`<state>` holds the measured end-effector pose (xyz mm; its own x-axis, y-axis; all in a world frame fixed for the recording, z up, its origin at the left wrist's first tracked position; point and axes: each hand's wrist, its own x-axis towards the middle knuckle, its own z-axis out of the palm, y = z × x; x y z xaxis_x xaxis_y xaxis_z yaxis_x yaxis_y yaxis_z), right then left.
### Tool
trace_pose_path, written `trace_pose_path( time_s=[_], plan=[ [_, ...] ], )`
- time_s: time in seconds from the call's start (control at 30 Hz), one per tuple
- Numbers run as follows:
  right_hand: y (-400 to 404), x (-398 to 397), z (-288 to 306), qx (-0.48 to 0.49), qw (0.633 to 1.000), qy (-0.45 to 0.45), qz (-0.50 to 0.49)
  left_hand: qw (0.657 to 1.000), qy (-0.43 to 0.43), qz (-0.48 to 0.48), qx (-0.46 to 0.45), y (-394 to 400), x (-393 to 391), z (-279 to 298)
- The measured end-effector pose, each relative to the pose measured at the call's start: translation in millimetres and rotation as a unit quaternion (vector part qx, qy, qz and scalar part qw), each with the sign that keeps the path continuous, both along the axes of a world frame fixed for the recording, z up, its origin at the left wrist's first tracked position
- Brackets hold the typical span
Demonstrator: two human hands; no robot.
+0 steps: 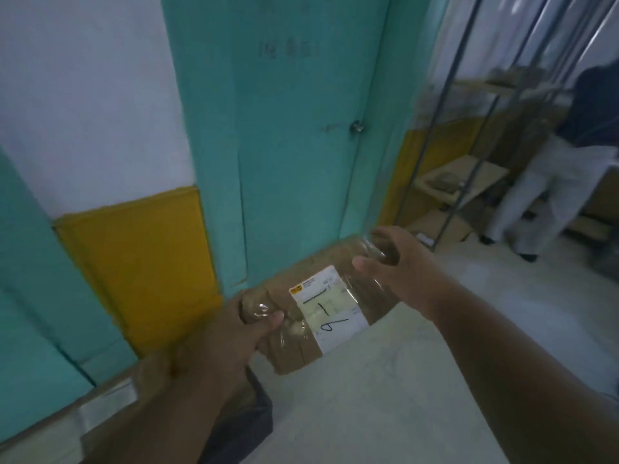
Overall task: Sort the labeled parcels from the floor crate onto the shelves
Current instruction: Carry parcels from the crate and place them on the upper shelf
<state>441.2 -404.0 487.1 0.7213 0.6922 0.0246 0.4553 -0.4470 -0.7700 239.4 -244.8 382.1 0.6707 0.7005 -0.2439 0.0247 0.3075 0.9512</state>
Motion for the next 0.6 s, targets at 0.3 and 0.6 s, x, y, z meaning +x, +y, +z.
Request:
trace_pose_path(
  time_s=[0.3,0.6],
  plan=[
    [-84,107,-46,0.196,0.969,0.15,0.009,0.985,-0.123,-0.029,-0.117,-110,207,37],
    [-106,273,-48,0.307,0.925,0.178,-0.134,0.979,0.033,-0.185,0.084,-100,383,40]
  ],
)
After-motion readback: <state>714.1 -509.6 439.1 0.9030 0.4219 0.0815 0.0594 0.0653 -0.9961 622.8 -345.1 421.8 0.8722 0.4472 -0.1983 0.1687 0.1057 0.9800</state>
